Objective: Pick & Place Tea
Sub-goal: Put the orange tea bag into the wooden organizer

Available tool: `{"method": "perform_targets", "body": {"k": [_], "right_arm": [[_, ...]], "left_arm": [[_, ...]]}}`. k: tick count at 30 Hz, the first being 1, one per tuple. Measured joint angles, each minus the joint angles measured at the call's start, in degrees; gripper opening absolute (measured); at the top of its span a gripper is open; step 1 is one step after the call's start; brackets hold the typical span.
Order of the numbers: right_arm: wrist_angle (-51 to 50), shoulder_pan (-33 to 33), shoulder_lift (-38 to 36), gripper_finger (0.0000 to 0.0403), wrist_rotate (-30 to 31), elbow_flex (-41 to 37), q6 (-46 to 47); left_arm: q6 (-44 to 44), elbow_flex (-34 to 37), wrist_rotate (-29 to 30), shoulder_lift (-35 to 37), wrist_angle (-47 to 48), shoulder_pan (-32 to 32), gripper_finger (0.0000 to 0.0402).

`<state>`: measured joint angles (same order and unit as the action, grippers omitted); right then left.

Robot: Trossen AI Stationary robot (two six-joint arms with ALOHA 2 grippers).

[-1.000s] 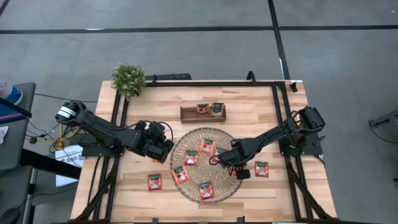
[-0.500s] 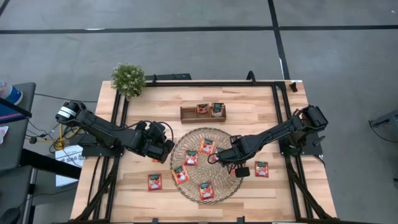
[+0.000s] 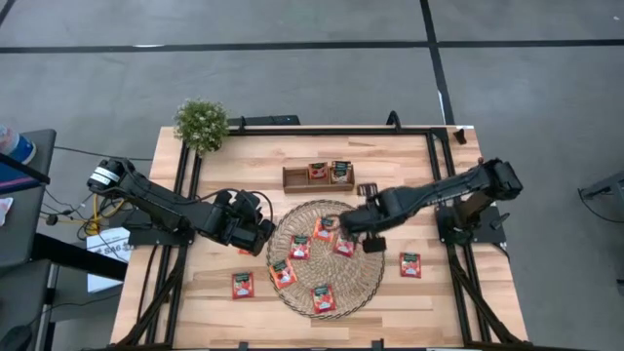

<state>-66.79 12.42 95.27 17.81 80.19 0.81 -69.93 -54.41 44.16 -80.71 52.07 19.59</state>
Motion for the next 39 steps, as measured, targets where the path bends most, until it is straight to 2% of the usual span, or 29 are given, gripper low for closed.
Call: {"method": "perform_targets", "body": {"k": [7,12,14,19,21,28,34,36,39], "right_arm": [[5.57,-8.03,0.66,0.0,4.75,3.91,-9.1],[7.08,-12.97,0.72,0.0,3.9,4.86,-12.34],[6.48,-14.05,0.74,0.0,-0.43,4.8,-12.45],[5.99,-15.83,0.64,0.0001,-19.29,4.75,-14.32],[6.83,-16.29,0.65,0.0006,-22.84,4.74,-14.89],[12.56,-16.38,0.89,0.007,-24.02,0.04,-15.88],[16.84,-17.13,5.5,0.0129,-23.85,-2.82,-16.39],[14.32,-17.83,7.84,0.0144,-23.78,-3.76,-16.85],[16.17,-18.99,11.41,0.016,-23.43,-3.4,-16.9]], "left_arm": [[0.02,0.0,0.32,0.0,0.02,0.0,0.0087],[0.02,0.0,0.7,0.0,0.34,-0.01,0.0087],[0.02,0.0,0.72,0.0,0.38,0.0,0.0087],[0.02,0.02,0.74,0.0,0.45,0.0,0.0087],[0.02,0.0,0.78,0.0,0.47,0.0,0.0087],[0.03,0.0,0.87,0.0,0.57,0.0,0.0087],[0.04,0.0,0.86,0.02,0.9,0.0,0.0087],[0.04,0.0,0.84,0.05,1.02,-0.02,0.0087],[0.02,0.0,0.63,0.05,1.23,-0.02,0.0087]]}}
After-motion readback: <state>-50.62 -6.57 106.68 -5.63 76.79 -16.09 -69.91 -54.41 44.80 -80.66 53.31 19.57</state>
